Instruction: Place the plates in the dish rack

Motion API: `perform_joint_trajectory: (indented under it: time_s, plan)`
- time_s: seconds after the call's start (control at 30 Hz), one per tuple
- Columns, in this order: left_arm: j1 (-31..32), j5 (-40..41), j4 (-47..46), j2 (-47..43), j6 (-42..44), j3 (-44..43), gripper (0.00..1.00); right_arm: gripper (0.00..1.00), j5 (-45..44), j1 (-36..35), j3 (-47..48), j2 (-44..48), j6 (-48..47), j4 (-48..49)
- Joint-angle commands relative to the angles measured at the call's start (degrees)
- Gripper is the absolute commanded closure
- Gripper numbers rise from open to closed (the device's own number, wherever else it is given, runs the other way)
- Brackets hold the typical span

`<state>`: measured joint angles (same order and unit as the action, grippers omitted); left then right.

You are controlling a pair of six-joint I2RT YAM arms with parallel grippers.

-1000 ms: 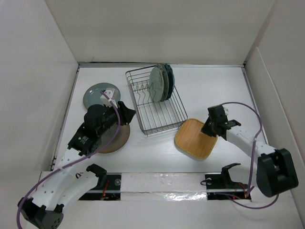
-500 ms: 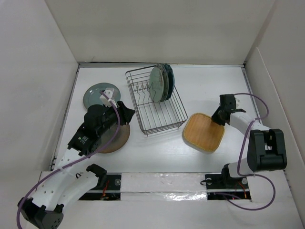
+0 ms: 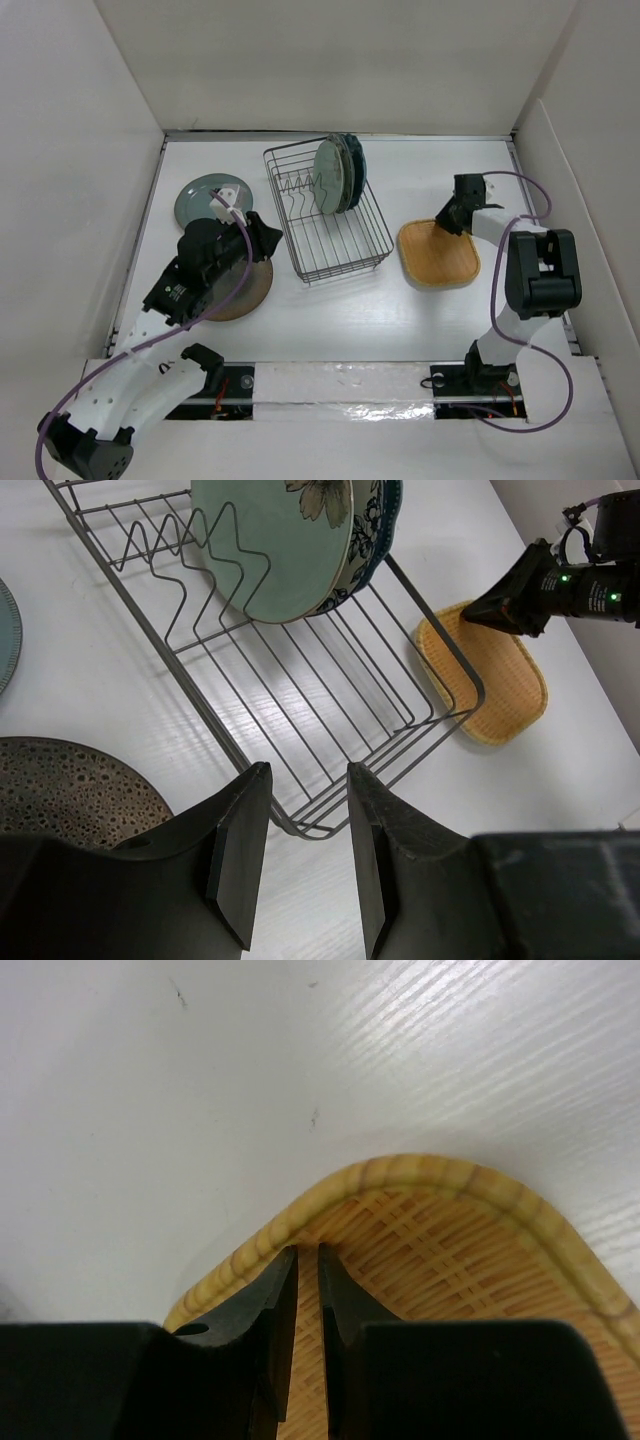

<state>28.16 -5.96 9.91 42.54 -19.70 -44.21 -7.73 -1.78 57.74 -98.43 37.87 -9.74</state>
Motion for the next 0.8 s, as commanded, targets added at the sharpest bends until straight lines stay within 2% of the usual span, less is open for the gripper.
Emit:
perform_joint_trajectory:
  time_s: [0.0,0.23,0.3,0.33,0.4,0.43,0.47,0.5,0.57,0.6,0.77]
  plan:
    - [0.3,0.4,-1.2,0.3,0.9,-2.3,0.67,0.80,1.2,0.0,2.5,-1.4,2.6,6.0]
    - [0.3,-0.1,-1.7,1.8,0.8,-2.3,0.66,0.79,7.3,3.5,4.1,0.7,4.4,14.7]
    - [0.3,-0.2,-1.7,2.0,0.8,-2.4,0.66,0.76,7.3,3.5,2.8,4.1,2.5,14.6]
    - [0.3,-0.4,-1.7,2.2,0.9,-2.4,0.66,0.74,7.2,4.0,1.8,8.9,2.1,14.1]
    - [0.3,-1.1,-1.8,2.3,0.8,-2.4,0.66,0.62,1.2,4.0,-3.8,15.0,2.3,11.4]
    - [0.3,-1.3,-1.9,2.5,0.8,-2.4,0.67,0.53,-1.1,5.3,-6.6,20.9,4.4,10.4]
    - [0.3,-1.4,-1.8,2.5,0.8,-2.5,0.66,0.39,-2.7,6.4,-9.4,23.6,5.4,9.9]
    - [0.3,-1.5,-1.8,2.5,0.8,-2.4,0.66,0.33,-2.8,7.7,-15.3,26.1,6.6,7.3]
    - [0.3,-1.5,-1.8,2.2,0.8,-2.5,0.66,0.23,-1.4,10.8,-20.8,32.1,8.9,5.7]
    - [0.3,-1.5,-1.8,1.9,0.8,-2.4,0.66,0.22,-0.9,11.6,-25.2,34.0,10.3,3.5]
    - [0.9,-1.7,-1.9,1.4,0.7,-2.5,0.66,0.22,2.2,12.2,-33.1,44.9,12.8,-2.0]
